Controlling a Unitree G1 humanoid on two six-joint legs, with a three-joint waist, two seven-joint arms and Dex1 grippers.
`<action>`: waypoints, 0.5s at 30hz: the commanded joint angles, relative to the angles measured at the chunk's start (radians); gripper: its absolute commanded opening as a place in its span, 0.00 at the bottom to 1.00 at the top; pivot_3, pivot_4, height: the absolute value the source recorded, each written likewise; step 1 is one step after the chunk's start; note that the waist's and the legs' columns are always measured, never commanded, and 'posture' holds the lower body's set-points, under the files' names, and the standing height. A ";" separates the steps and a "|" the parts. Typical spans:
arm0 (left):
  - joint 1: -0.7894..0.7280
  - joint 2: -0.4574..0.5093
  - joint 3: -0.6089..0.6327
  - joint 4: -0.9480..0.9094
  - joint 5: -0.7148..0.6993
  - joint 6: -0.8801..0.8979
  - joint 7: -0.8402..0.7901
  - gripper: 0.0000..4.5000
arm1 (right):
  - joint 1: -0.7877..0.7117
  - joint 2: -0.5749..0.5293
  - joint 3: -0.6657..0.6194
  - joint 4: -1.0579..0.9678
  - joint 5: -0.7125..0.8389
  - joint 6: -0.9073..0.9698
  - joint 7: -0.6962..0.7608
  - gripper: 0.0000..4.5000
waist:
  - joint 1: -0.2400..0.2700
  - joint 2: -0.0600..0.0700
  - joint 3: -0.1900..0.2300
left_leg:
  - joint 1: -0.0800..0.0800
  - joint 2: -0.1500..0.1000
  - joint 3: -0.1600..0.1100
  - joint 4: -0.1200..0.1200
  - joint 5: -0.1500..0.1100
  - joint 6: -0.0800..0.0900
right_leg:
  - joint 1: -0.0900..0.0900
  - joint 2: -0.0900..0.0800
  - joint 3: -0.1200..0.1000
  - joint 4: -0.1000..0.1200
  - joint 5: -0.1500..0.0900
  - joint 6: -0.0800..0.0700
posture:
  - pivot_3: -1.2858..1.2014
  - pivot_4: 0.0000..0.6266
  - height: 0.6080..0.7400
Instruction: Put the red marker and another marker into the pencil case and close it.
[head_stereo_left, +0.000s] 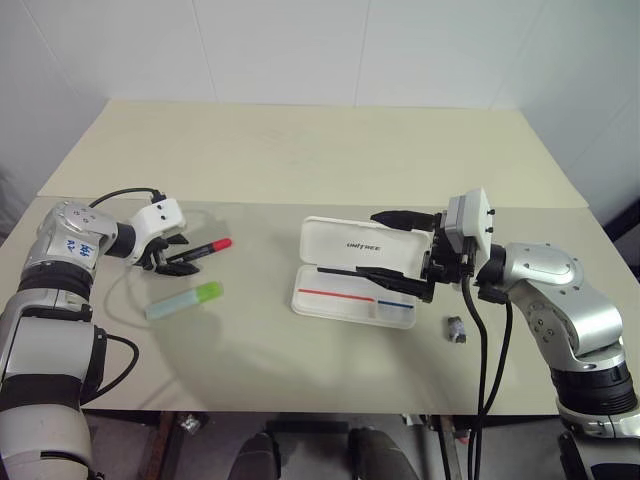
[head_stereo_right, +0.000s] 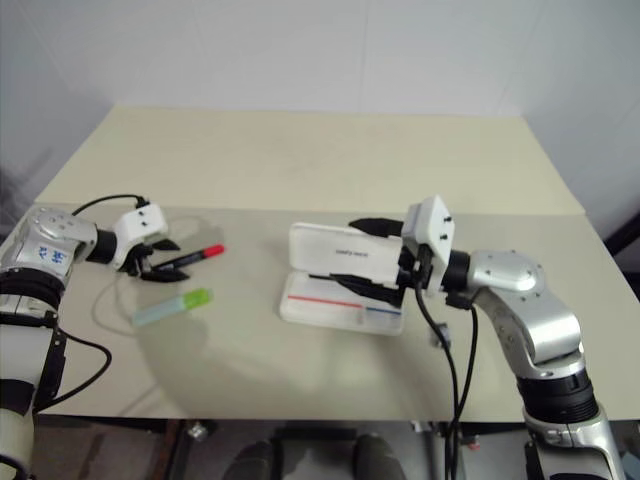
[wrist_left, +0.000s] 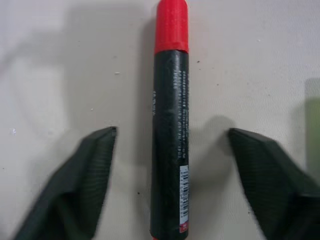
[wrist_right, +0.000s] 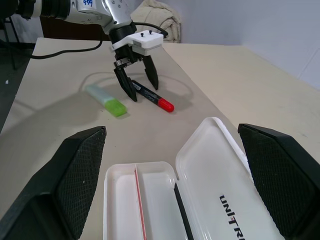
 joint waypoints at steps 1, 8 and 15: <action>-0.006 0.017 0.009 0.024 0.018 -0.004 0.033 0.50 | 0.000 -0.016 -0.047 -0.049 0.024 -0.003 -0.012 1.00 | 0.000 0.000 0.000 | 0.001 0.000 0.000 0.000 0.000 0.000 | 0.000 0.000 0.000 0.001 0.000 0.000 | 0.52 0.24 1.00; 0.016 0.025 0.021 0.013 0.008 -0.018 0.041 0.12 | -0.003 -0.010 -0.045 -0.046 0.021 -0.005 -0.022 1.00 | 0.001 0.000 0.000 | 0.001 0.000 0.000 0.001 0.001 -0.001 | 0.000 0.000 0.001 0.002 0.000 0.000 | 0.52 0.24 1.00; 0.040 0.078 0.028 -0.109 0.000 -0.039 -0.014 0.12 | -0.010 -0.019 -0.030 -0.018 0.033 0.014 0.007 1.00 | -0.002 0.000 0.000 | 0.001 0.000 0.000 0.000 0.001 -0.001 | 0.000 0.000 0.001 0.001 0.000 0.000 | 0.52 0.24 1.00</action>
